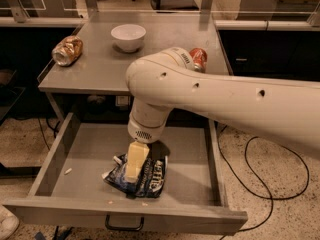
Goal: Pick blue chip bag from top drawer and place on counter
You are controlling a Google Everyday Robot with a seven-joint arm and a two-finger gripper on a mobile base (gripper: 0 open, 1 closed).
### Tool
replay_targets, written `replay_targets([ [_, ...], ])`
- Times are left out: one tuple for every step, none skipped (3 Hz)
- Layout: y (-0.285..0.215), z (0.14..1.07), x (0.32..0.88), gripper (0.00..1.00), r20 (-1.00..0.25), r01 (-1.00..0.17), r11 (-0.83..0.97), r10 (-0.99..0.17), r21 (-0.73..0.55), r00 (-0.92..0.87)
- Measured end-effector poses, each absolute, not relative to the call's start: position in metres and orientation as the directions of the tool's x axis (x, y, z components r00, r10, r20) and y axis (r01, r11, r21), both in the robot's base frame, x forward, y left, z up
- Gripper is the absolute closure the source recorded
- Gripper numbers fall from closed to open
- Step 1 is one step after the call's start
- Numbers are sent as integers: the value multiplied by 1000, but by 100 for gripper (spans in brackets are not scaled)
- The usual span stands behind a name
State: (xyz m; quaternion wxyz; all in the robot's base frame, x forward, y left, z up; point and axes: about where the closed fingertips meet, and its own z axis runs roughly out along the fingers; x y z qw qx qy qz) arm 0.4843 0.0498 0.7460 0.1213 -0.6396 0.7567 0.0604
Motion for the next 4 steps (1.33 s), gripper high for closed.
replay_targets([
  [50,745,484,0,-260,-983,174,-954,-63,-152],
  [53,735,483,0,-262,-983,181,-951,-39,-165],
  [64,713,485,0,-262,-983,184,-949,-6,-176],
  [72,698,496,0,-258,-984,180,-950,3,-175],
])
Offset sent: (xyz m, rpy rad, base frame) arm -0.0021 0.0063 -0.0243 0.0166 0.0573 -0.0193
